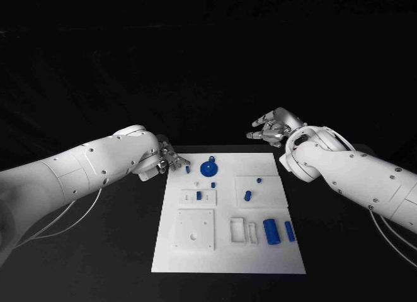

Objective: Assemble the parts on the task board

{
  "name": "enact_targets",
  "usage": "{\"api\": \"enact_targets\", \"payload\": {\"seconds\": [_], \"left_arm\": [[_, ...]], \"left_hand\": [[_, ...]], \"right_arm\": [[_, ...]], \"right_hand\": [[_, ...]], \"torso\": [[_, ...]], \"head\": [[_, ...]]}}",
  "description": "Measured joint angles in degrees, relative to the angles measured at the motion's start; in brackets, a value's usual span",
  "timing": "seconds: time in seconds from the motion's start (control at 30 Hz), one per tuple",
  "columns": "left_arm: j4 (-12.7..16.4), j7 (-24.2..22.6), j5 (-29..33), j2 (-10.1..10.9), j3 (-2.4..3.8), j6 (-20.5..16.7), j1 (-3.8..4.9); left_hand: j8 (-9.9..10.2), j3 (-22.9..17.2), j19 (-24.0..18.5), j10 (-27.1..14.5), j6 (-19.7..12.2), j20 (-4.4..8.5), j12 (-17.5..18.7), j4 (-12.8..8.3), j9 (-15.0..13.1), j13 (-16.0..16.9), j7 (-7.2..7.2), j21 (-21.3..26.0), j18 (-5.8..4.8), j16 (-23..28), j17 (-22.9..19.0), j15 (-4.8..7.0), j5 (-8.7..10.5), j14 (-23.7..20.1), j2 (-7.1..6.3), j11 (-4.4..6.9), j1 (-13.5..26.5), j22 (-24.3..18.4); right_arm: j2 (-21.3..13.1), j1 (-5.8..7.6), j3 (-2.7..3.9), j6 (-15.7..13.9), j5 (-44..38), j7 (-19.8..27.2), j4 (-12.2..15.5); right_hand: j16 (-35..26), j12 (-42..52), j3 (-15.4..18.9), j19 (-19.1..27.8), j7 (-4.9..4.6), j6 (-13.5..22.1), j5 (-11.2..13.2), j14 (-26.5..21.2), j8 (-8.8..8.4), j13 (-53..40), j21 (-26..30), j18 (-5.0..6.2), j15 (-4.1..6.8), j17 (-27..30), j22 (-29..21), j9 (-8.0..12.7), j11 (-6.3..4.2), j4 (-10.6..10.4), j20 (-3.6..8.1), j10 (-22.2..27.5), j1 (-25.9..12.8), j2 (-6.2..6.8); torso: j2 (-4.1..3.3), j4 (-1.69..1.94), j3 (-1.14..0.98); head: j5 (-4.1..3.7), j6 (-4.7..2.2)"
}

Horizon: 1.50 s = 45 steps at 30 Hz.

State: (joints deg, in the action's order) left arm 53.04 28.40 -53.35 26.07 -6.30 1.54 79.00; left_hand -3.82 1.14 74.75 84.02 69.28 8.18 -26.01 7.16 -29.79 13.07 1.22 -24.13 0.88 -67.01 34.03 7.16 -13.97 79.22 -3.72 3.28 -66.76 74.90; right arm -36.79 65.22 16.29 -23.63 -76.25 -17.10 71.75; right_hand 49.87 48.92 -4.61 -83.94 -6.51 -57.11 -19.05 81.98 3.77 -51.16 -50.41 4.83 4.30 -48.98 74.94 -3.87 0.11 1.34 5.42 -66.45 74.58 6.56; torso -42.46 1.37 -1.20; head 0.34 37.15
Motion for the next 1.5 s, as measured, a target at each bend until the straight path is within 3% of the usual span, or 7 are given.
{"api": "enact_targets", "payload": {"seconds": [0.27, 0.63, 0.83, 0.97, 1.07, 1.5], "left_arm": [[-1.2, -0.1, -1.0, -1.0, -0.02, 1.8, 0.00], [-1.7, -0.3, -1.0, -1.3, -0.02, 2.4, 0.00], [-1.7, -0.4, -0.9, -1.4, -0.02, 2.5, 0.00], [-1.7, -0.5, -0.8, -1.5, -0.02, 2.8, 0.00], [-1.7, -0.5, -0.8, -1.5, -0.02, 3.0, 0.00], [-1.6, -0.4, -0.6, -1.5, -0.02, 4.2, 0.00]], "left_hand": [[0.0, 0.0, 0.0, 0.0, -0.2, -0.01, 0.0, 0.0, -0.1, 0.0, -0.15, 0.0, -0.01, 0.0, 0.0, 0.00, 0.00, 0.0, 0.27, 0.00, 0.3, 0.0], [0.0, 0.1, 0.0, 0.0, -0.1, 0.00, 0.0, 0.3, -0.5, 0.1, -0.15, -0.3, 0.00, 0.0, 0.0, 0.00, 0.00, 0.0, 0.98, 0.00, 0.9, 0.0], [0.0, 1.2, 0.0, 0.0, -0.1, 0.00, 0.0, -1.2, -0.6, 0.1, -0.14, -0.3, 0.00, -0.2, -0.1, 0.00, -0.17, 0.0, 2.75, 0.00, 0.0, 0.0], [0.0, 1.6, 0.0, 0.0, -0.1, 0.00, 0.0, -3.6, -0.5, 0.1, -0.14, -0.3, 0.00, -0.2, -0.1, 0.00, -2.11, 0.0, 4.21, 0.00, -1.4, 0.0], [0.0, 2.3, 0.0, 0.0, -0.1, 0.00, 0.0, -4.5, -0.3, 0.1, -0.14, -0.3, 0.00, -0.2, -0.1, 0.00, -2.39, 0.0, 4.71, 0.00, -1.5, 0.0], [0.0, 2.7, -0.2, 0.0, 0.5, 0.22, 0.0, -6.0, -0.4, 0.1, -0.76, -0.5, 0.00, -0.6, 0.3, 0.00, -3.71, 0.0, 5.24, 0.00, -1.9, 0.0]], "right_arm": [[0.0, 0.00, 0.00, 0.0, 0.0, 0.0, 0.0], [0.2, 0.00, 0.00, 0.0, 0.0, 0.0, -0.1], [0.3, 0.00, 0.00, 0.0, 0.0, 0.0, -0.2], [0.4, 0.00, 0.00, 0.0, 0.0, 0.0, -0.3], [0.4, 0.00, 0.00, 0.0, 0.0, 0.0, -0.3], [0.5, 0.00, 0.00, 0.1, 0.0, 0.0, -0.5]], "right_hand": [[0.0, 0.0, 0.0, 0.0, 0.00, 0.0, 0.0, 0.0, 0.00, 0.0, 0.0, 0.00, 0.00, 0.0, 0.0, 0.0, 0.00, 0.0, 0.00, 0.0, 0.0, 0.00], [0.0, 0.0, -0.2, 0.0, 0.00, 0.0, 0.0, 0.0, 0.00, 0.1, 0.0, 0.00, 0.00, 0.0, 0.0, 0.0, 0.00, -0.2, 0.00, 0.0, 0.0, 0.00], [0.0, 0.0, -0.2, 0.0, 0.00, 0.0, 0.0, 0.0, 0.00, 0.1, 0.0, 0.00, 0.00, 0.0, 0.0, 0.0, 0.00, -0.2, 0.00, 0.0, 0.0, 0.00], [0.0, 0.0, -0.2, 0.0, 0.00, 0.0, 0.0, 0.0, 0.00, 0.1, 0.0, 0.00, 0.00, 0.0, 0.0, 0.0, 0.00, -0.2, 0.00, 0.0, 0.0, 0.00], [0.0, 0.0, -0.2, 0.0, 0.00, 0.0, 0.0, 0.0, 0.00, 0.1, 0.0, 0.00, 0.00, 0.0, 0.0, 0.0, 0.00, -0.2, 0.00, 0.0, 0.0, 0.00], [0.0, 0.0, -0.2, 0.0, 0.00, 0.0, 0.0, 0.0, 0.00, 0.1, 0.0, -0.01, 0.00, 0.0, 0.0, 0.0, 0.00, -0.2, 0.00, 0.0, 0.0, 0.00]], "torso": [[-0.26, -0.12, 0.10], [-0.26, -0.13, 0.08], [-0.26, -0.14, 0.06], [-0.26, -0.12, 0.06], [-0.26, -0.10, 0.07], [-0.26, -0.07, 0.14]], "head": [[0.10, -0.13], [0.22, -0.04], [0.18, -0.09], [0.18, -0.13], [0.18, -0.09], [0.21, 0.01]]}}
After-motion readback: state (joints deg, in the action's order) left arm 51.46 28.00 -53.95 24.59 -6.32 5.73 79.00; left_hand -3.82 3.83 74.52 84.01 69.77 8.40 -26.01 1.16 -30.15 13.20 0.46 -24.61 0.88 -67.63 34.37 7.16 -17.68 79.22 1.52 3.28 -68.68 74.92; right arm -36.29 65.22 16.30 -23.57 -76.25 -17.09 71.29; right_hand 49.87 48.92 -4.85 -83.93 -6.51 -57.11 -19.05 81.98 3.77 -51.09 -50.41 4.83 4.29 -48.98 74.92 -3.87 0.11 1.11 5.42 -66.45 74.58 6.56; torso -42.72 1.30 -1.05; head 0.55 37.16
